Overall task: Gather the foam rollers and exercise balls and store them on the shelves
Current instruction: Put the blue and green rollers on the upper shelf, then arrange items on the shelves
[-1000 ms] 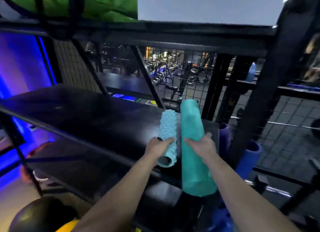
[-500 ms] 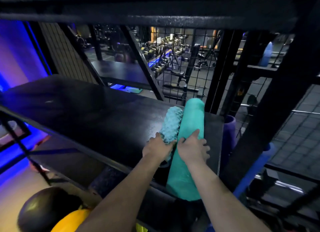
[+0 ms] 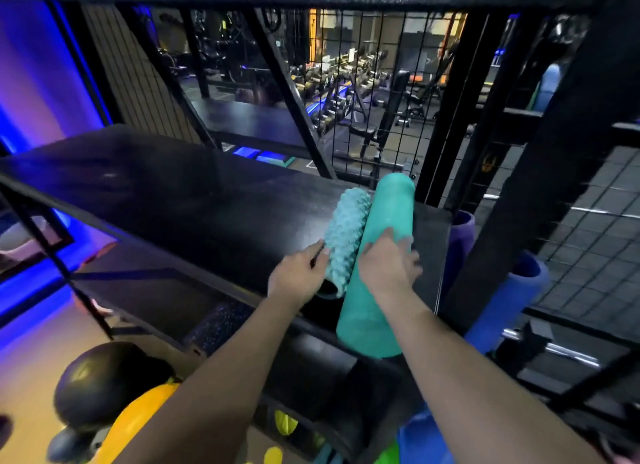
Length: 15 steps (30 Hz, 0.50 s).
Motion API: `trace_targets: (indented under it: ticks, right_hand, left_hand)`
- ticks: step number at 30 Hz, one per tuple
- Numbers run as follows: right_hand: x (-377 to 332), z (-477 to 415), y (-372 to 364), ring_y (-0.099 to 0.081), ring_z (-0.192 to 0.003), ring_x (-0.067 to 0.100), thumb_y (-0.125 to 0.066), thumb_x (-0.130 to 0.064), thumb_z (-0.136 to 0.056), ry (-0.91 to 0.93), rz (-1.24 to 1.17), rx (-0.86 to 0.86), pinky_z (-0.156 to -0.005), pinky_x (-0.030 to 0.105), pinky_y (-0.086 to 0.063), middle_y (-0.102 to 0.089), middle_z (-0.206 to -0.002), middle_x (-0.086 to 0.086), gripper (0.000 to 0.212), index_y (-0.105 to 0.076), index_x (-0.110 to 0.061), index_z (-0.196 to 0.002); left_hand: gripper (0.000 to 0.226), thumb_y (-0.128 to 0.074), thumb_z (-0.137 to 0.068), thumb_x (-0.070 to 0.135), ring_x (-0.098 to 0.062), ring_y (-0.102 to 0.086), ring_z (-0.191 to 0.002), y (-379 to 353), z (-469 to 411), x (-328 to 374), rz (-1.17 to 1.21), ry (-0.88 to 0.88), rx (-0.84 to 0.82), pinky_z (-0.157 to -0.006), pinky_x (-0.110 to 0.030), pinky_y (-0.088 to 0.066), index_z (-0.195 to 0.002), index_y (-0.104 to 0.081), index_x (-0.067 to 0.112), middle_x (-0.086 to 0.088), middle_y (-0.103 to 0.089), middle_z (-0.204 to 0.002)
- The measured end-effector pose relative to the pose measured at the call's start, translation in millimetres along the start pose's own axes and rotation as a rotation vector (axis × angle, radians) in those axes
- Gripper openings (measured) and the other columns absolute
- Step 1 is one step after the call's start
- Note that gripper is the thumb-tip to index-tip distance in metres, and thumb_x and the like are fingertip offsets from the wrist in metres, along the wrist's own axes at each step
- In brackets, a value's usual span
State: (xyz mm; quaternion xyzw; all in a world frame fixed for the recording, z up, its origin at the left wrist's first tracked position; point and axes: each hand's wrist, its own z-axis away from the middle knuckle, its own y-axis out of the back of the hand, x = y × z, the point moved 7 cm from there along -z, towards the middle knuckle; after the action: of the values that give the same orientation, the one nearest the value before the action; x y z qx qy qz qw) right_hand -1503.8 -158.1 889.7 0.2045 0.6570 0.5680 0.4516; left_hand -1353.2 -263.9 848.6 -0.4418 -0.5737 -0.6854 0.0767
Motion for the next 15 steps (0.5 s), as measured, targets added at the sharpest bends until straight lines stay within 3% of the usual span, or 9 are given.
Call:
trace_targets:
  ticks: [3, 5, 8, 12, 15]
  right_hand:
    - [-33, 23, 10, -0.030, -0.143, 0.040, -0.051, -0.021, -0.094, 0.290, 0.442, 0.111, -0.116, 0.066, -0.018, -0.035, -0.155, 0.019, 0.048, -0.050, -0.013, -0.141]
    - [-57, 41, 16, -0.034, -0.142, 0.037, -0.056, -0.020, -0.091, 0.421, 0.643, 0.177, -0.118, 0.064, -0.016, -0.046, -0.147, 0.016, 0.044, -0.056, -0.016, -0.135]
    - [-90, 72, 17, -0.043, -0.134, 0.033, -0.053, -0.015, -0.091, 0.494, 0.572, 0.236, -0.120, 0.059, -0.017, -0.058, -0.135, 0.011, 0.039, -0.060, -0.018, -0.129]
    - [-136, 137, -27, -0.047, -0.129, 0.033, -0.056, -0.015, -0.090, 0.556, 0.399, 0.263, -0.118, 0.053, -0.026, -0.061, -0.130, 0.011, 0.039, -0.061, -0.016, -0.128]
    - [-163, 197, -97, -0.056, -0.117, 0.034, -0.060, -0.016, -0.084, 0.608, 0.263, 0.257, -0.107, 0.048, -0.038, -0.066, -0.120, 0.011, 0.037, -0.065, -0.015, -0.120]
  left_hand:
    - [0.043, -0.045, -0.098, 0.051, -0.016, -0.064, -0.119, 28, 30, -17, -0.008, -0.146, 0.141, -0.098, -0.036, -0.053, -0.133, -0.063, 0.034, 0.008, -0.069, -0.128]
    - [0.036, -0.054, -0.098, 0.038, -0.012, -0.066, -0.113, 51, 47, -31, 0.013, -0.223, 0.193, -0.098, -0.032, -0.053, -0.131, -0.066, 0.028, 0.007, -0.070, -0.127]
    - [0.032, -0.058, -0.098, 0.024, -0.015, -0.071, -0.096, 91, 73, -76, 0.020, -0.230, 0.256, -0.087, -0.030, -0.055, -0.129, -0.067, 0.025, 0.001, -0.075, -0.111]
    - [0.036, -0.058, -0.098, 0.032, -0.012, -0.069, -0.098, 136, 116, -161, -0.028, -0.197, 0.219, -0.085, -0.031, -0.055, -0.135, -0.059, 0.030, 0.005, -0.072, -0.112]
    - [0.036, -0.057, -0.098, 0.037, -0.012, -0.066, -0.093, 169, 155, -225, -0.051, -0.171, 0.197, -0.084, -0.035, -0.055, -0.133, -0.055, 0.030, 0.005, -0.066, -0.109]
